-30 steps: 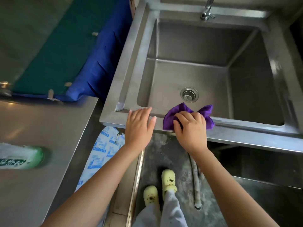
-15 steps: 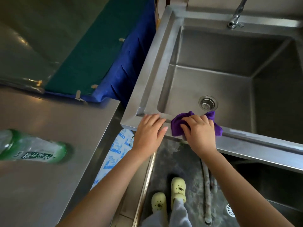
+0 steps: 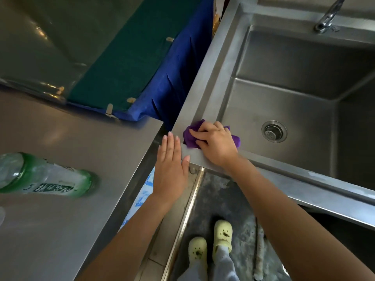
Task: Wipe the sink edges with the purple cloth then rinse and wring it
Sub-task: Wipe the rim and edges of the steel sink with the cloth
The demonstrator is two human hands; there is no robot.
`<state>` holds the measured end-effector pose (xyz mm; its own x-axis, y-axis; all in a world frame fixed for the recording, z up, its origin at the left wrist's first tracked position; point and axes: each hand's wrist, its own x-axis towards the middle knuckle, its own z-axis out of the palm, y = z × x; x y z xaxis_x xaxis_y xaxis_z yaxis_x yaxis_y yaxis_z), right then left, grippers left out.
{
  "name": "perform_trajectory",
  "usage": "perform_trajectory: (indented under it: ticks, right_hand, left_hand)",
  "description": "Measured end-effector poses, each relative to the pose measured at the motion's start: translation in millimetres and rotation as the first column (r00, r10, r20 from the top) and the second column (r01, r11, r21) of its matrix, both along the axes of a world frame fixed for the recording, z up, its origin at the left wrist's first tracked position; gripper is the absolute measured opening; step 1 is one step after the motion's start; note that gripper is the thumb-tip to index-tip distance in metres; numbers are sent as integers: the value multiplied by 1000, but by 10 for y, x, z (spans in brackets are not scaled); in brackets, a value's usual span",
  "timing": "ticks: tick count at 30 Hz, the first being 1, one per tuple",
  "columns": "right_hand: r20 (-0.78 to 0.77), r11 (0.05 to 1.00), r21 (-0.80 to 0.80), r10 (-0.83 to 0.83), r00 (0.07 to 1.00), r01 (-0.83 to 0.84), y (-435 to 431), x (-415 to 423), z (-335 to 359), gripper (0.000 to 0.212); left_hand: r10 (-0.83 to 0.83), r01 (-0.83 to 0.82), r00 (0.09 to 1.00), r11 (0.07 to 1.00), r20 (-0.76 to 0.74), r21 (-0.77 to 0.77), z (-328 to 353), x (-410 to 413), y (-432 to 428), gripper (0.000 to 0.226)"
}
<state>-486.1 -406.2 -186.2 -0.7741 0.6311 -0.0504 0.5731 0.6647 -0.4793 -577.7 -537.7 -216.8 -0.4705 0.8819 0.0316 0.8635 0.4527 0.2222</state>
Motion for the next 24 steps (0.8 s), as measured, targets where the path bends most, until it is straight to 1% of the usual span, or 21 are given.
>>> perform_trajectory:
  ticks: [2, 4, 6, 8, 9, 11, 13, 15, 17, 19, 22, 24]
  right_hand:
    - [52, 995, -71, 71, 996, -67, 28, 75, 107, 32]
    - [163, 991, -98, 110, 980, -94, 68, 113, 236, 31]
    - [274, 995, -56, 98, 957, -86, 67, 194, 317, 28]
    - [323, 1000, -3, 26, 946, -26, 42, 274, 340, 26]
    - [312, 999, 36, -23, 950, 13, 26, 281, 329, 27]
    - [236, 994, 88, -86, 968, 66, 15, 180, 275, 30]
    - [222, 997, 67, -53, 974, 39, 7, 18, 219, 32]
    - [270, 998, 48, 20, 963, -34, -11, -49, 193, 33]
    - [293, 995, 18, 92, 952, -102, -20, 20, 198, 39]
    - [280, 991, -47, 134, 951, -126, -16, 125, 236, 43]
    - [257, 991, -90, 118, 959, -97, -34, 306, 279, 41]
    - [234, 996, -81, 53, 971, -35, -73, 492, 242, 41]
  left_hand:
    - [-7, 7, 1000, 1000, 13, -20, 3, 1, 5, 67]
    - [-12, 13, 1000, 999, 28, -38, 18, 4, 6, 67]
    - [-9, 9, 1000, 998, 5, -55, 10, -1, 6, 65]
    - [-2, 0, 999, 998, -37, -66, 2, -2, 0, 65]
    - [0, -3, 999, 997, -44, -73, 5, -6, -2, 66]
    - [-1, -3, 999, 997, -49, -77, 10, -21, 2, 67]
    - [-6, 3, 999, 998, -53, -57, 0, -16, 4, 66]
    - [-8, 6, 999, 999, -36, -49, -1, -8, 10, 66]
    - [-12, 11, 1000, 998, -21, -60, -1, -7, -3, 65]
    - [-20, 19, 1000, 997, -15, -71, 7, -19, -2, 66]
    - [-37, 39, 999, 996, 27, -78, 41, -42, -3, 70]
    - [-22, 28, 996, 997, 82, -74, 87, -30, 3, 74]
